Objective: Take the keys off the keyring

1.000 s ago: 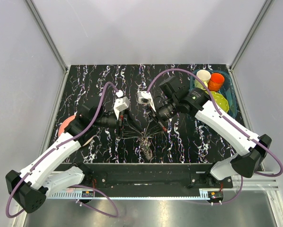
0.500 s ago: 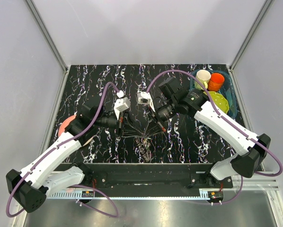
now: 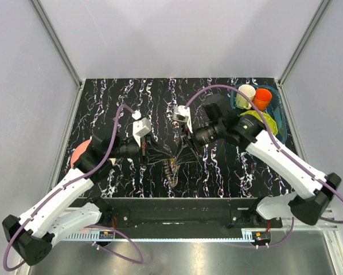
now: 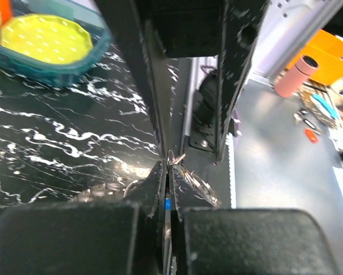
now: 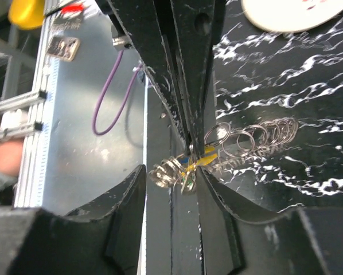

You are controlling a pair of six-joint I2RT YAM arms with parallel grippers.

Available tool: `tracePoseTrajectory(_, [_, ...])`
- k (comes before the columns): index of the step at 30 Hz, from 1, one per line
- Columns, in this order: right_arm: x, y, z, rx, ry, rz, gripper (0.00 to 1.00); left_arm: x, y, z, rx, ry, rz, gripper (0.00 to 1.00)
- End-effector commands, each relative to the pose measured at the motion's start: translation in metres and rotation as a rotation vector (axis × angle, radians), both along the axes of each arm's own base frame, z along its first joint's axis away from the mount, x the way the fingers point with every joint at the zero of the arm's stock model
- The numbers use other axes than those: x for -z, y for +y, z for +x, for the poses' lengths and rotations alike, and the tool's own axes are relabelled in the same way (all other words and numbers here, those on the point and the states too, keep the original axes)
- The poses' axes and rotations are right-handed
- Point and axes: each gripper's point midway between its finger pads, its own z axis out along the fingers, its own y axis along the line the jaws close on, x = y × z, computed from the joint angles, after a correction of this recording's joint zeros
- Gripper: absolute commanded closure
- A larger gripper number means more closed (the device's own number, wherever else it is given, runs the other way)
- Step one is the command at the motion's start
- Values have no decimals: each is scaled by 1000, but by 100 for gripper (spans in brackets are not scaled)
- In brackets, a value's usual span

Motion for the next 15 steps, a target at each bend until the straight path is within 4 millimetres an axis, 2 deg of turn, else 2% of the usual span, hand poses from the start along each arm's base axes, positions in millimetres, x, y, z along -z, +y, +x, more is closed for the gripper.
tracePoseTrajectory(1, [-42, -9, 13, 188, -143, 124, 53, -36, 10, 23, -194, -193, -145, 100])
tracePoseTrajectory(3, [-38, -15, 31, 308, -203, 119, 50, -45, 16, 32, -268, -247, -190, 100])
tracePoseTrajectory(4, [-47, -23, 32, 351, -241, 147, 49, -53, 18, 34, -289, -278, -222, 100])
tracePoseTrajectory(5, [-53, -26, 44, 439, -270, 165, 47, -56, 20, 39, -320, -288, -239, 100])
tracePoseTrajectory(6, [-47, -30, 50, 482, -277, 164, 47, -55, 21, 40, -332, -293, -252, 100])
tracePoseTrajectory(8, [-68, -34, 56, 566, -305, 263, 46, -74, 24, 39, -351, -332, -346, 100])
tracePoseTrajectory(9, [-56, -33, 57, 573, -284, 267, 47, -71, 25, 38, -353, -331, -371, 100])
tracePoseTrajectory(10, [-62, -33, 52, 577, -260, 312, 47, -90, 29, 33, -355, -387, -458, 100])
tracePoseTrajectory(11, [-72, -28, 50, 557, -270, 383, 47, -95, 32, 32, -363, -375, -500, 100])
tracePoseTrajectory(12, [-60, -26, 47, 548, -234, 388, 47, -96, 33, 31, -365, -381, -522, 100])
tracePoseTrajectory(13, [-67, -22, 43, 515, -242, 438, 47, -106, 35, 29, -366, -397, -560, 100])
tracePoseTrajectory(15, [-57, -17, 43, 502, -213, 447, 47, -113, 37, 27, -363, -406, -590, 100])
